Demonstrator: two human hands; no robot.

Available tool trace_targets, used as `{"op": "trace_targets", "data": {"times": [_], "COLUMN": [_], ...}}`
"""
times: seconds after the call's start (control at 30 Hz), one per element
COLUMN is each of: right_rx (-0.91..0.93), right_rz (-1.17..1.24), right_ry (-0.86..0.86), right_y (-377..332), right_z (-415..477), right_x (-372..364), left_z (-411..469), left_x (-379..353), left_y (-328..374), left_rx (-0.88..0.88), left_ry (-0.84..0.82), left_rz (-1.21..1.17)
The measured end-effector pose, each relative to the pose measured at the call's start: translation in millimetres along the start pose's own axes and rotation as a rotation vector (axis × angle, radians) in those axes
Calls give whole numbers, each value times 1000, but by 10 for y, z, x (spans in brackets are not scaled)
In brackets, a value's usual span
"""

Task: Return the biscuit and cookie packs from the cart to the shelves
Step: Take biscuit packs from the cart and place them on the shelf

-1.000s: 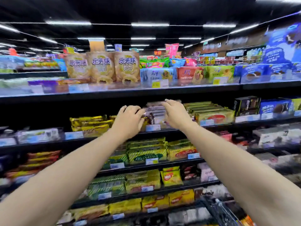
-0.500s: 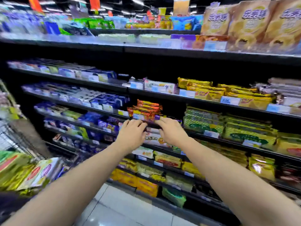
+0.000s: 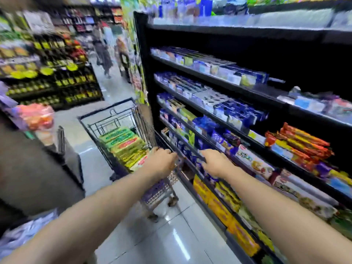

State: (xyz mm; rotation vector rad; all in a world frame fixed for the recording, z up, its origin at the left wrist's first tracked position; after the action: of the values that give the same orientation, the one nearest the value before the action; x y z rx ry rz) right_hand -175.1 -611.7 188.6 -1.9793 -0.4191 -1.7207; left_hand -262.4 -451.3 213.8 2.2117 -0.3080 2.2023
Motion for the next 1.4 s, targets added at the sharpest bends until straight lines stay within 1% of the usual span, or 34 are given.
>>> {"op": "trace_targets", "data": {"times": [0.1, 0.2, 0.37, 0.47, 0.6, 0.83, 1.03, 1.23, 1.4], "right_rx": [84, 141, 172, 188, 164, 99, 49, 37, 69], "right_rz": [2, 32, 97, 109, 60, 55, 68, 61, 75], "right_ry": [-39, -79, -208, -238, -273, -347, -390, -451, -494], "right_y": [-355, -649, -1049, -1276, -1495, -1952, -2287, -2405, -2519], "right_z": [552, 994, 1493, 1821, 2291, 3003, 3405, 3798, 4320], "right_x": [-38, -192, -576, -687, -791, -873, -1047, -1301, -1452], "left_z": [63, 11, -108, -73, 97, 474, 704, 931, 1052], "left_x": [-63, -181, -575, -743, -926, -1197, -1558, -1951, -2255], "left_y": [-638, -1116, -1668, -2029, -2533, -3432, -3957, -4273, -4592], "left_rx": [128, 233, 306, 334, 329, 258, 162, 137, 214], "left_ry": [-49, -52, -162, -191, -174, -175, -165, -260, -342], "left_rz": [-34, -68, -10, -22, -26, -80, -126, -124, -155]}}
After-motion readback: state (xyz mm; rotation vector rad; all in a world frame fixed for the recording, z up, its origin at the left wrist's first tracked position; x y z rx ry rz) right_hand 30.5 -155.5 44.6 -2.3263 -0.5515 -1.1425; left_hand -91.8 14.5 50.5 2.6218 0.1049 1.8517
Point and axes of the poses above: each hand's wrist, its own z-axis towards the middle knuckle, its own x-axis out of the back of the hand, y = z × x, the point moved 8 cm from there along z, towards the middle knuckle, and after that the axes turned 6 degrees about -x, right-handed, at the moved point
